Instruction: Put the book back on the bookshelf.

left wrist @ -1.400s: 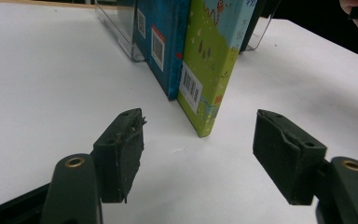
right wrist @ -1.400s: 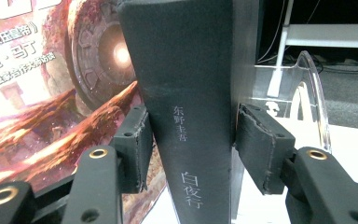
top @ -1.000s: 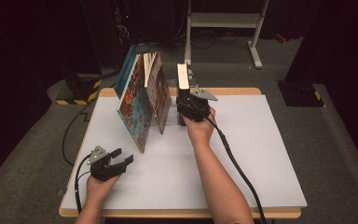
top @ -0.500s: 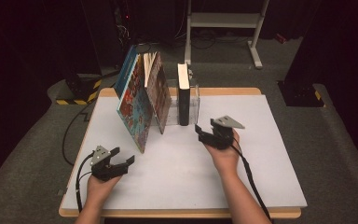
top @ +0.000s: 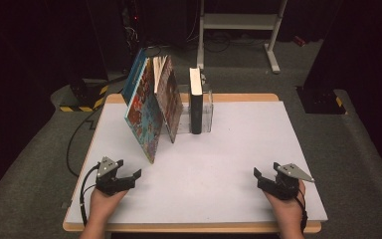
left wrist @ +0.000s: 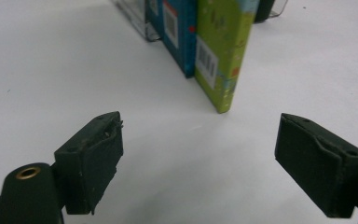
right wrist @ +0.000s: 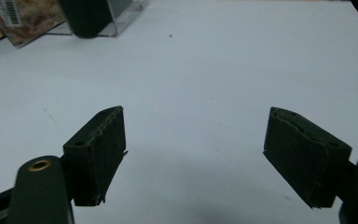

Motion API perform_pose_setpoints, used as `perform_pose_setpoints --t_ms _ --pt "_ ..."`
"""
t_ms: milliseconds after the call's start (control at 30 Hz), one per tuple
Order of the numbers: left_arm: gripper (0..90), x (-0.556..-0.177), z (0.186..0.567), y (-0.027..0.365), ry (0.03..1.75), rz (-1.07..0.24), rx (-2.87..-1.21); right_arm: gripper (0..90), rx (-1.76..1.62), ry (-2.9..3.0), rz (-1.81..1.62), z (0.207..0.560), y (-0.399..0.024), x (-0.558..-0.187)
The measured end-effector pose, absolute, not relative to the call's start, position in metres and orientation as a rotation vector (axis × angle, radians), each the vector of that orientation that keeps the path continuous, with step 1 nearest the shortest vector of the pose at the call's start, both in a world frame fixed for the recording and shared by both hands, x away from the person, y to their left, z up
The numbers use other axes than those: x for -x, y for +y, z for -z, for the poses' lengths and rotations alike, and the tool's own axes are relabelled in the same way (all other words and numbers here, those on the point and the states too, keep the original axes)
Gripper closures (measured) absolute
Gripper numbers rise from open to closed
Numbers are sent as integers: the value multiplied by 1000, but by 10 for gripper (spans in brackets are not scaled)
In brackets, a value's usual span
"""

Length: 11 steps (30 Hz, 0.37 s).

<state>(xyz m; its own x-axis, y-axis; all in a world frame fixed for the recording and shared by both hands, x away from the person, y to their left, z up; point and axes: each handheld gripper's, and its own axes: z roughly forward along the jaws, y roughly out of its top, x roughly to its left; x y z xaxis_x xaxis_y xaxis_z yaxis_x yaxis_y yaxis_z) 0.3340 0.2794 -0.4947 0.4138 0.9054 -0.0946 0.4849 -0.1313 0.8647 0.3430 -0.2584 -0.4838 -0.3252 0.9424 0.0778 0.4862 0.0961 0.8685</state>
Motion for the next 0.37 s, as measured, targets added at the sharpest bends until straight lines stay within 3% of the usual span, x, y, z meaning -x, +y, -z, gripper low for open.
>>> perform_pose_setpoints --t_ms 367 --pt "152 -333 492 290 1224 -605 -1740 185 -1420 1850 -1163 485 -264 -347"
